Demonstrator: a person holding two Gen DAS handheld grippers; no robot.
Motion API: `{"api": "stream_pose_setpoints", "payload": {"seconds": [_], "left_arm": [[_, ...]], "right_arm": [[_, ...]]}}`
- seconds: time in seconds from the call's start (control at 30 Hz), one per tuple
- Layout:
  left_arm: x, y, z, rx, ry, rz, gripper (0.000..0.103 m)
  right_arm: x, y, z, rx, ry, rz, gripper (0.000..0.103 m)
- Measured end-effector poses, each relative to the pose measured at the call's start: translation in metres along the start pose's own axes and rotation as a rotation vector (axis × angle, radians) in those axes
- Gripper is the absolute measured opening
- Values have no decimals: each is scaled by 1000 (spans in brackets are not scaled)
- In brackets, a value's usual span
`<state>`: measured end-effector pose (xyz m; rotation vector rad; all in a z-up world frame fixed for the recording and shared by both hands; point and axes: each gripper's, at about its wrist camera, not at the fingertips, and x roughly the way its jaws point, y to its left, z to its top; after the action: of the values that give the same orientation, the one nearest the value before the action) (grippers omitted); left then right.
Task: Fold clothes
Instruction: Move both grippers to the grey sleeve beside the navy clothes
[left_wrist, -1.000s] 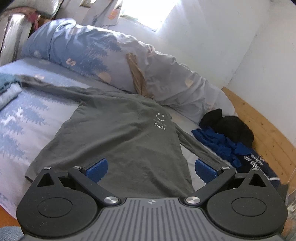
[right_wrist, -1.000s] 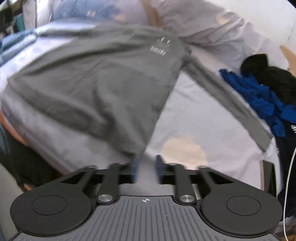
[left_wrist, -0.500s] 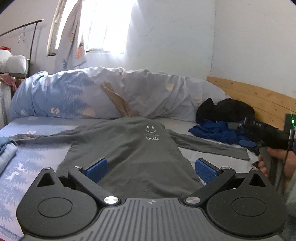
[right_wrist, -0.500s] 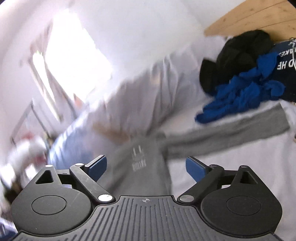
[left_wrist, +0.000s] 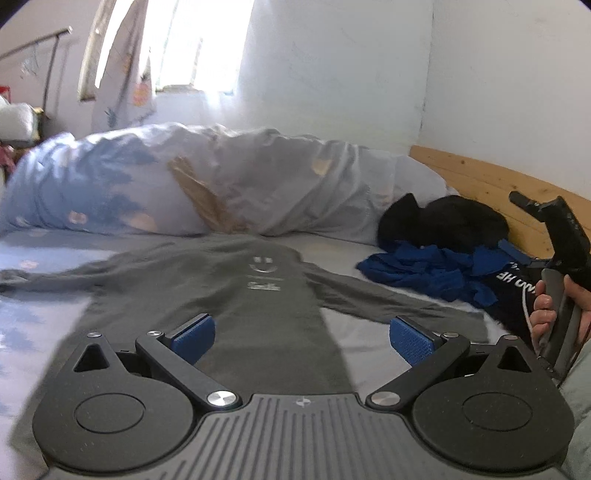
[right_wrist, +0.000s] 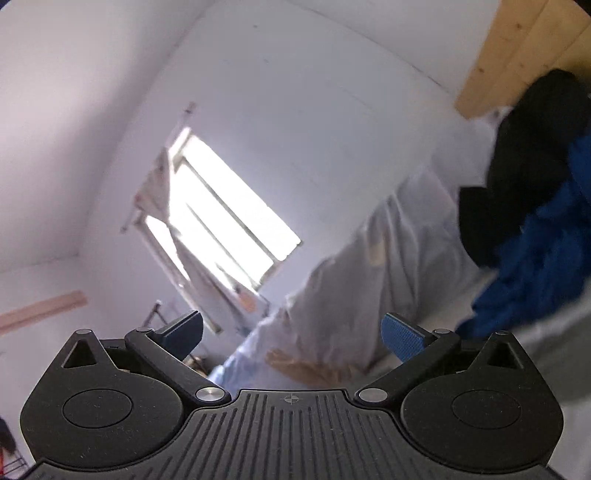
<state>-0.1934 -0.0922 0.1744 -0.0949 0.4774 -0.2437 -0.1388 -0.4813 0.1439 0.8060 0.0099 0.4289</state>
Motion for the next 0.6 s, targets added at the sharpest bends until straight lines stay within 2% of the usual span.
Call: {"api": "stream_pose_setpoints", "payload": {"seconds": [0.1, 0.2, 0.3, 0.37, 0.47, 0.53, 0.6], "left_arm": [[38, -27, 5, 13, 12, -10, 103], [76, -55, 7, 32, 25, -41, 103], [116, -96, 6, 70, 42, -103, 103], [143, -125, 3, 104, 53, -153, 103], [181, -166, -3, 166, 72, -227, 103], [207, -200, -14, 271, 94, -284, 103], [230, -225, -29, 341, 134, -340, 103]], "right_arm": [[-3, -29, 9, 24, 12, 16, 103], [-14, -42, 12, -1, -26, -105, 103], [-39, -55, 27, -8, -162, -218, 103], [-62, -65, 35, 26, -301, -276, 103], [-87, -80, 39, 85, -454, -361, 103], [-101, -85, 42, 109, -519, -417, 103], [-119, -91, 43, 140, -560, -438, 103]]}}
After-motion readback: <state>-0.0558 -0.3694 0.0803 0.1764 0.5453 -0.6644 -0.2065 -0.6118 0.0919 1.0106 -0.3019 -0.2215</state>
